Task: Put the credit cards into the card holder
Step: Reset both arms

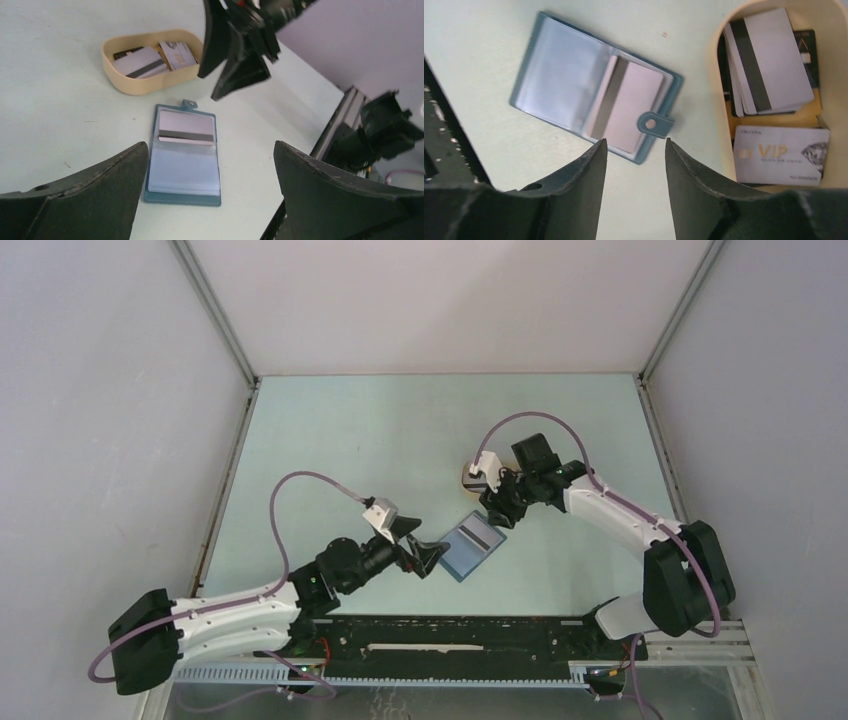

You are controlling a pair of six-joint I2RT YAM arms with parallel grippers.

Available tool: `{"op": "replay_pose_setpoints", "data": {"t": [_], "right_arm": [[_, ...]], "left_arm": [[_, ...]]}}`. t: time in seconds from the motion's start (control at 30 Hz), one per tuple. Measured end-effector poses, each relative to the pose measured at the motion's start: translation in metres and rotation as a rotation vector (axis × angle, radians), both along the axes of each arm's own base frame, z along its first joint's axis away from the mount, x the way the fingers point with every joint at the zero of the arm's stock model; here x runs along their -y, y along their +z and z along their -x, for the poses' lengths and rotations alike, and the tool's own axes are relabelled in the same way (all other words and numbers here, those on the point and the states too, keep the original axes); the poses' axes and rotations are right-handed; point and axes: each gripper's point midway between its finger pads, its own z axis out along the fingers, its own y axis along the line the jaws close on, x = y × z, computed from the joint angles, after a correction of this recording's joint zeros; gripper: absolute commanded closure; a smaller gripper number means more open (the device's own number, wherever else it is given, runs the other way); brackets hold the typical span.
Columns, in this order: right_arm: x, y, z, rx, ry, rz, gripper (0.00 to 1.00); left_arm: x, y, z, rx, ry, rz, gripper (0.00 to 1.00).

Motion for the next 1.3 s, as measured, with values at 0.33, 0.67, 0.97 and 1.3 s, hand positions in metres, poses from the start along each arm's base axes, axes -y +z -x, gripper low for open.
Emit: {"op": "replay_pose_setpoints", "data": {"t": [0.33,0.67,0.97,1.3], "right_arm": [[-0.004,-0.019,0.0,-0.137,0.001,0.032,0.38],[0.002,-0.036,0.0,-0.156,-0.044,0.112,0.42],[-0.005,-0.049,-0.006,-0.128,-0.071,0.164,0.57],[-0.003,-0.048,-0.016,-0.091,-0.116,0.179,0.93]], "left_arm": [[-0.02,-0.039,-0.003,-0.245,0.13,0.099,0.06],[-0.012,-0.083,0.003,-0.487,0.17,0.097,0.09],[-0.007,-0.11,0.008,-0.594,0.18,0.075,0.1],[-0.004,-0.127,0.009,-0.63,0.187,0.042,0.11]]}}
